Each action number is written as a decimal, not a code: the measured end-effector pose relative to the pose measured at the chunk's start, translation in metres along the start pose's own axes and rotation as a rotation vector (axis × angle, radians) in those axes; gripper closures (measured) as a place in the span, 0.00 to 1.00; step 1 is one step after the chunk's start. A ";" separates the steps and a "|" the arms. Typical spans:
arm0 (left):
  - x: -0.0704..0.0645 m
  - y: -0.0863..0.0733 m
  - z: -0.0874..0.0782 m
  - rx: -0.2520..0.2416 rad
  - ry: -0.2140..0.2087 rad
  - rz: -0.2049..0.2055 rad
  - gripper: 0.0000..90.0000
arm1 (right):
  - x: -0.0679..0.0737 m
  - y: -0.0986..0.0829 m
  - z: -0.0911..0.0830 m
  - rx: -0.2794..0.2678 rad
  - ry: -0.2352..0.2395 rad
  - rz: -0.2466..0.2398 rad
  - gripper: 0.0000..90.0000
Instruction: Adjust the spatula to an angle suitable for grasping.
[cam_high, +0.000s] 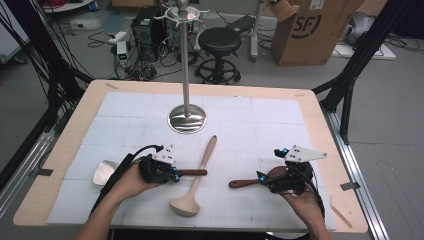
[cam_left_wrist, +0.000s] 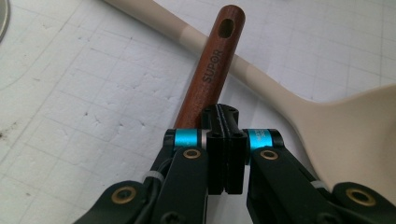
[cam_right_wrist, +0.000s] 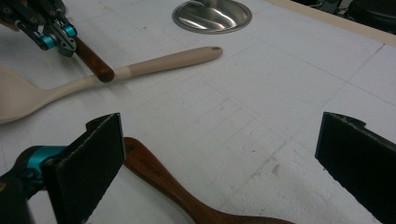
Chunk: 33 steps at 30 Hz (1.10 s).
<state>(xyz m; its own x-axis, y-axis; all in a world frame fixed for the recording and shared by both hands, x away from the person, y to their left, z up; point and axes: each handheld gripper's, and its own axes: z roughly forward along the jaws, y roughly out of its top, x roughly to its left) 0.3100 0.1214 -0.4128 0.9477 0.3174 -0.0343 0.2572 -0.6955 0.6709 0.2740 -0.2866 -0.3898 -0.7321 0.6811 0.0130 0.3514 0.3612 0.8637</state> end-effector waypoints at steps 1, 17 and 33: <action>0.001 0.000 0.001 -0.003 0.000 -0.004 0.99 | 0.000 0.000 0.000 0.000 0.000 0.000 0.00; 0.016 0.001 0.004 -0.021 0.023 -0.050 1.00 | 0.000 0.000 0.002 0.006 0.011 -0.005 0.00; 0.022 0.000 -0.022 -0.113 0.013 -0.065 0.92 | 0.001 -0.002 0.003 0.019 0.016 -0.009 0.00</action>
<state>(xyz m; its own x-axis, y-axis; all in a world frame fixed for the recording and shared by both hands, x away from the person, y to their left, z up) 0.3261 0.1429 -0.3972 0.9269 0.3685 -0.0713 0.2945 -0.5963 0.7468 0.2744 -0.2846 -0.3928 -0.7445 0.6675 0.0140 0.3561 0.3793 0.8540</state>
